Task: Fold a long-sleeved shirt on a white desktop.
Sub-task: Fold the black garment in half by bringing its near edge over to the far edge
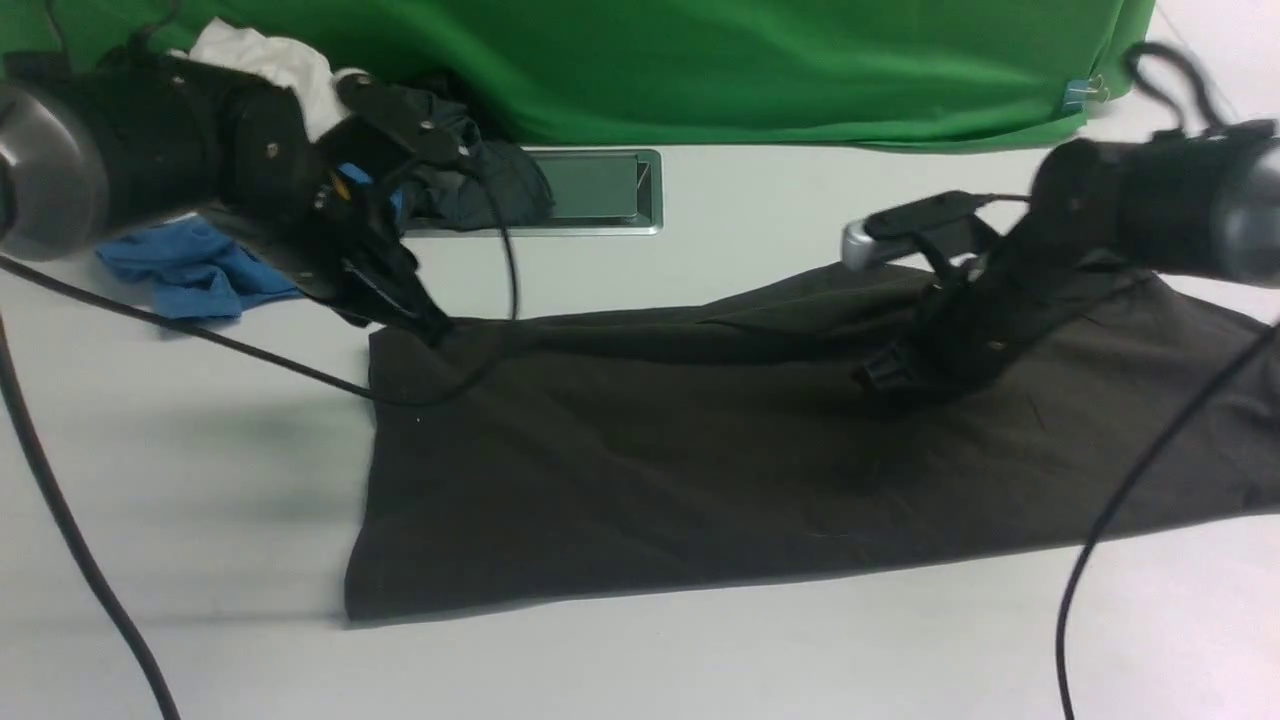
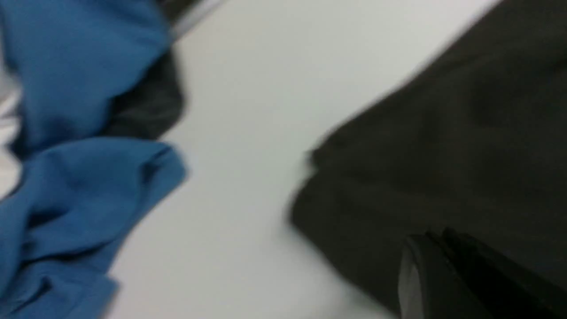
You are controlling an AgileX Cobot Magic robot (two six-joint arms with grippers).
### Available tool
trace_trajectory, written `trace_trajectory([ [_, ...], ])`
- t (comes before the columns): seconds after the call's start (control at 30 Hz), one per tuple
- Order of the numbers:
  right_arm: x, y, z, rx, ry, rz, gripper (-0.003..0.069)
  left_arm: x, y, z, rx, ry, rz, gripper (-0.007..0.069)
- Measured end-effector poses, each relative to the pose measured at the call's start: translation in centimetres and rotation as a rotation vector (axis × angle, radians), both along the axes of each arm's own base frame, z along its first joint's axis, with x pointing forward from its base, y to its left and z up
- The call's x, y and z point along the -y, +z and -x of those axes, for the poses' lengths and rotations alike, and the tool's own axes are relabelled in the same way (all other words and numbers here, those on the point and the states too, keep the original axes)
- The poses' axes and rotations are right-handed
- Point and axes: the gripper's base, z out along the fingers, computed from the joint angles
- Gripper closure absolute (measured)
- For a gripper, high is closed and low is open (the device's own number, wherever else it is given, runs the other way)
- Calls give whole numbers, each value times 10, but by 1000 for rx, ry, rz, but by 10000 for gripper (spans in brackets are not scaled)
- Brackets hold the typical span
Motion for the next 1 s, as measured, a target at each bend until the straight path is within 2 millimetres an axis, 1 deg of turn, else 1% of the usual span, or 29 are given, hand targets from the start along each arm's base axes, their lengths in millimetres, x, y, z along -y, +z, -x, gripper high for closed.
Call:
trace_trajectory([
  [0.13, -5, 10, -26, 85, -11, -20, 627, 24, 16, 16, -7, -60, 8, 605],
  [0.2, -7, 13, -32, 101, -17, -28, 627, 32, 21, 23, -14, -82, 10, 605],
  [0.27, -10, 21, -44, 151, -22, -41, 627, 41, 26, 32, -38, -98, 32, 605],
  [0.37, -12, 21, -59, 229, -35, -55, 627, 48, 29, 40, -76, -100, 64, 605],
  [0.4, -12, 15, -68, 264, -47, -59, 627, 49, 28, 42, -94, -100, 67, 605],
  [0.43, -11, 17, -69, 274, -49, -61, 627, 49, 28, 42, -97, -100, 68, 605],
  [0.47, -8, 9, -79, 311, -67, -64, 627, 49, 28, 44, -121, -98, 63, 605],
  [0.53, -2, 5, -86, 327, -85, -63, 627, 47, 27, 46, -146, -100, 41, 605],
  [0.57, 4, 7, -88, 330, -97, -63, 627, 46, 26, 48, -168, -98, 34, 605],
  [0.63, 20, 19, -93, 342, -128, -64, 626, 43, 25, 51, -200, -101, 0, 605],
  [0.67, 27, 29, -92, 348, -138, -65, 626, 43, 25, 51, -201, -102, -3, 605],
  [0.7, 28, 32, -91, 342, -139, -64, 626, 43, 25, 51, -201, -102, -3, 605],
  [0.73, 43, 54, -86, 340, -151, -60, 626, 43, 25, 50, -191, -103, -2, 605],
  [0.77, 47, 56, -84, 330, -153, -57, 626, 43, 25, 50, -189, -103, -1, 605],
  [0.8, 61, 83, -74, 333, -160, -51, 626, 43, 25, 49, -182, -103, 3, 605],
  [0.83, 66, 89, -71, 331, -164, -48, 626, 43, 25, 49, -182, -102, 6, 605],
  [0.87, 82, 107, -56, 319, -184, -37, 626, 44, 25, 49, -183, -101, 10, 605],
  [0.93, 109, 117, -33, 286, -229, -14, 625, 44, 25, 50, -192, -98, 20, 605],
  [0.97, 125, 122, -15, 259, -263, -2, 623, 45, 25, 51, -200, -95, 30, 605],
  [1.0, 137, 121, -5, 229, -288, 5, 621, 46, 25, 51, -204, -94, 36, 605],
])
